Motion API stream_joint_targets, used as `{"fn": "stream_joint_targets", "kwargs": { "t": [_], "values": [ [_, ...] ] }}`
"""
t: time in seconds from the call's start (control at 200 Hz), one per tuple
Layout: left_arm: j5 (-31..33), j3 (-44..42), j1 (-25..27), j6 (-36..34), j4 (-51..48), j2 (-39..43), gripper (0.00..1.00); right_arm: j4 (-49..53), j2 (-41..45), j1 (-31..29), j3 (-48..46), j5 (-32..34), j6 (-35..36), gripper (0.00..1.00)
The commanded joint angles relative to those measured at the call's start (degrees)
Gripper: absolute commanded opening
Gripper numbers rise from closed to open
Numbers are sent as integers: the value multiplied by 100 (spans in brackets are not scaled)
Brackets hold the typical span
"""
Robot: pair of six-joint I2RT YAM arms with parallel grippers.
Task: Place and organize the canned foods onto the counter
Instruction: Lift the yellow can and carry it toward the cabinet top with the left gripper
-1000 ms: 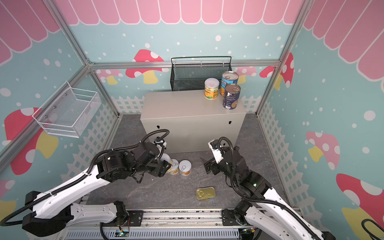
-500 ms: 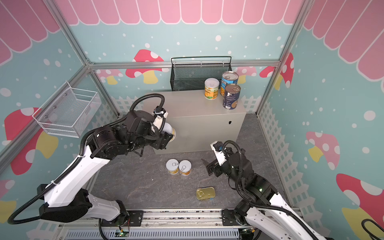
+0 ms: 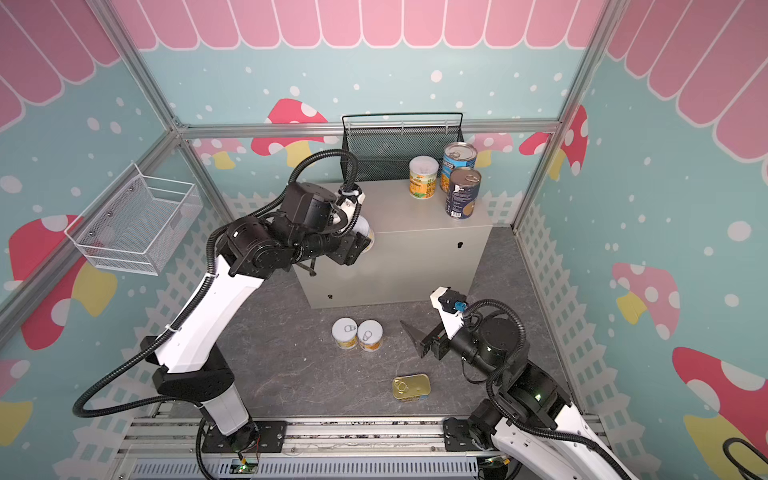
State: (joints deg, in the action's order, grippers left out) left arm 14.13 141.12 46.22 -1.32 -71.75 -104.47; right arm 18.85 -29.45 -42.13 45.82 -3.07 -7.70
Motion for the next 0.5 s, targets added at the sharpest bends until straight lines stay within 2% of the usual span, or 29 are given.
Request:
{"fn": "stream_joint_targets", "kwargs": {
  "t": [0.0, 0.14, 0.31, 0.495],
  "values": [
    [-164, 617, -145, -296, 31, -244, 63, -604, -81, -55, -79, -356, 53, 100],
    [-344, 1061, -349, -327, 34, -597, 63, -1018, -226, -58, -49, -468, -11, 99],
    [-570, 1584, -557, -325, 45, -960, 63, -1147, -280, -54, 79, 75, -87, 99],
    [-848, 1708, -691, -307, 182, -1132, 66, -1112, -363, -56, 177, 166, 44, 100]
  ]
}}
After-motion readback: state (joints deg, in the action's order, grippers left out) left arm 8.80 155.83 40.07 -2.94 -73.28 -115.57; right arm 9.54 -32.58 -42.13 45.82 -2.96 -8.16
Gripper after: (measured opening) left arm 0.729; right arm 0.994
